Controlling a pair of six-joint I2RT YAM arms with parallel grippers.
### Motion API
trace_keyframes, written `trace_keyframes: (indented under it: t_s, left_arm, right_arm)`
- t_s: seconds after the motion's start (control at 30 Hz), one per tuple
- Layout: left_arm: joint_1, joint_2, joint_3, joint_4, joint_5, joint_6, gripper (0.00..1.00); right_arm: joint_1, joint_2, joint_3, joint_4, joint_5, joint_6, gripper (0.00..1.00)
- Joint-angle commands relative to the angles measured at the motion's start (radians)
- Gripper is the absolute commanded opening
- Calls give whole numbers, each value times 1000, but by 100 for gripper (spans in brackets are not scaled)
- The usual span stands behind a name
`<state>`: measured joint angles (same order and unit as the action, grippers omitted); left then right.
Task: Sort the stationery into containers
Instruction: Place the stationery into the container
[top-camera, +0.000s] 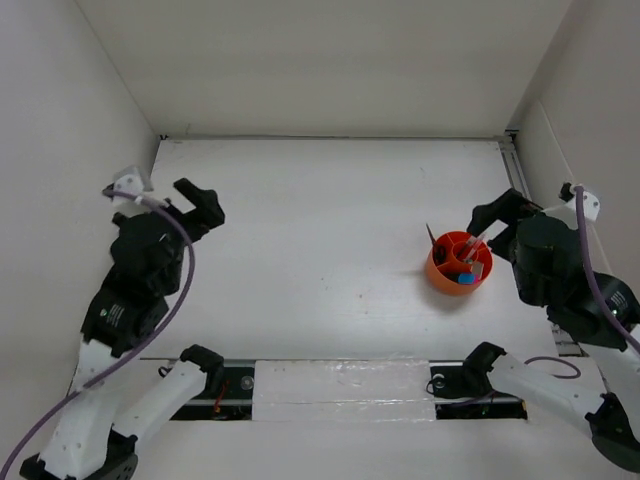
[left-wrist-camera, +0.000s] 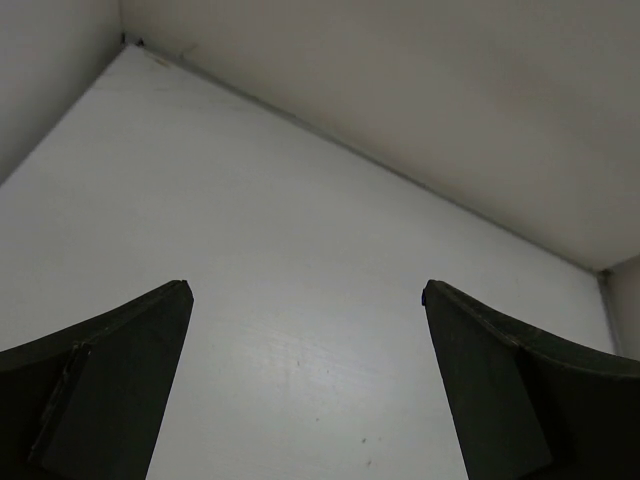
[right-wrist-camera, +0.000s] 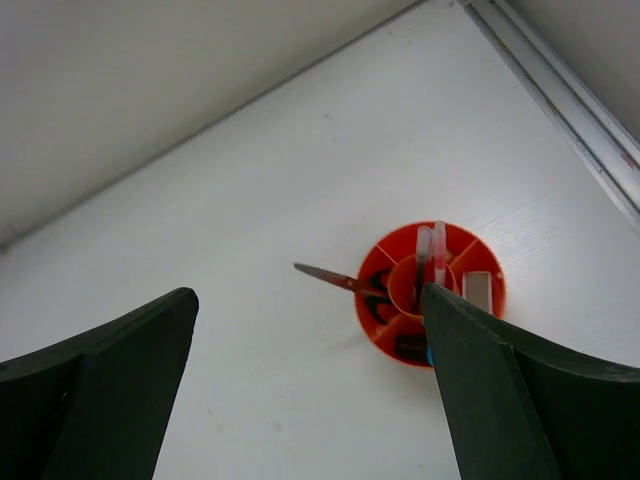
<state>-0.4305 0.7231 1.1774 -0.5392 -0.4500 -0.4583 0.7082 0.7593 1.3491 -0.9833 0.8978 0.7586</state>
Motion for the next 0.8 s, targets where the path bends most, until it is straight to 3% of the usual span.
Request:
trace_keyframes:
  t_s: [0.0,0.23,0.4,0.77]
  left_arm:
    - [-1,-109,82,-85,-168,-28,100]
    - [-1,-256,67,-166,-104,-28,100]
    - [-1,-336,-2,-214,-96,-54,100]
    - [-1,-366,-16,-214,-96,-95,100]
  right_arm:
    - [8,-98,57,-169,-132,-214,100]
    - [8,-388,175,-204,-257,-338,100]
    - [17,-426,292,-324,-188,-347,100]
    - [51,-466,301,-325,-166,-347,100]
